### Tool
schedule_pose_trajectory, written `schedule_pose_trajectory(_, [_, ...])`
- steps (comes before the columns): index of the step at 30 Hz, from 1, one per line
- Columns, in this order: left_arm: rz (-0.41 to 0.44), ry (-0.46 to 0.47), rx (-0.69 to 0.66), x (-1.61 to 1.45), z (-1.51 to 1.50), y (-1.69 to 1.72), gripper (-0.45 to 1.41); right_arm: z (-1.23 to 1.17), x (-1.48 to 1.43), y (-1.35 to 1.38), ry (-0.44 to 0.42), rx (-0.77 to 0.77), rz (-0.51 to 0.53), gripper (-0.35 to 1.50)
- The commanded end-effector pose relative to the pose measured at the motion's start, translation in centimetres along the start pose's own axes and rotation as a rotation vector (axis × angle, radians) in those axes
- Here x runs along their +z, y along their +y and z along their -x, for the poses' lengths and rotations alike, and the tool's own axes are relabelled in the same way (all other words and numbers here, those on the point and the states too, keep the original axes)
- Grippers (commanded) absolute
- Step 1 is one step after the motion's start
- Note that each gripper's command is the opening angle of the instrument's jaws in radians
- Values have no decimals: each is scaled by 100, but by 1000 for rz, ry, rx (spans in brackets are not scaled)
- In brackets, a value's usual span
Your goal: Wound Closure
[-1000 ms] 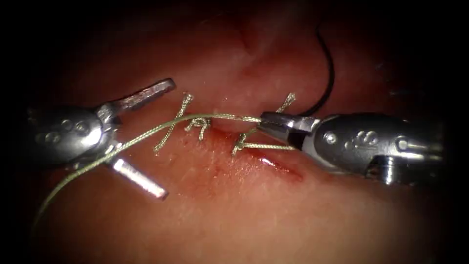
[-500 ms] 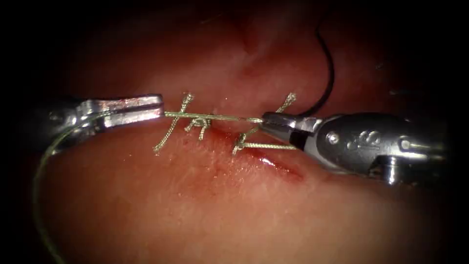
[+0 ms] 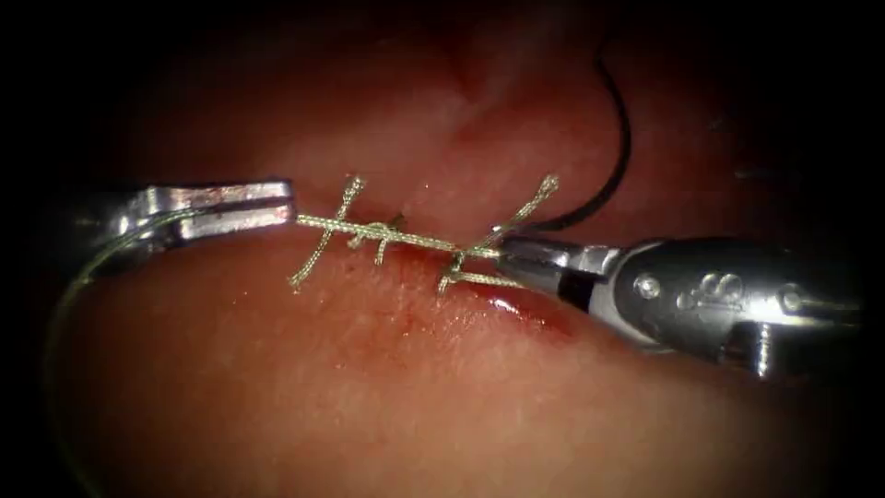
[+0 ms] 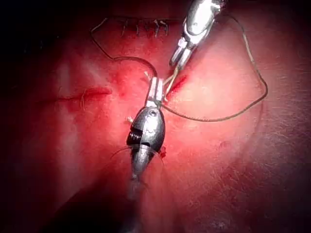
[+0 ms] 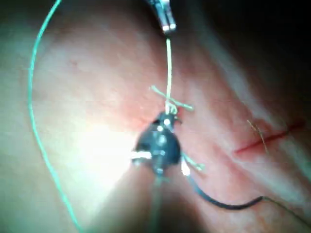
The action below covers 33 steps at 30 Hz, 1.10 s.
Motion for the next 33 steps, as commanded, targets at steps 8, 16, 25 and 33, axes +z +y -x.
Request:
schedule_pose_trajectory(8, [-26, -12, 6, -1, 34, -22, -45, -17, -55, 17, 191, 160, 8, 138])
schedule_pose_trajectory(16, [-27, -11, 7, 5, 33, -17, -45, -8, -61, 54, 189, 177, -11, -28])
schedule_pose_trajectory(25, [-28, -7, 6, 25, 36, -26, -45, 23, 23, 70, 117, 86, -133, -35])
schedule_pose_trajectory(33, [-53, -3, 15, 44, 62, -49, -45, 50, 93, 28, 140, 28, -186, -35])
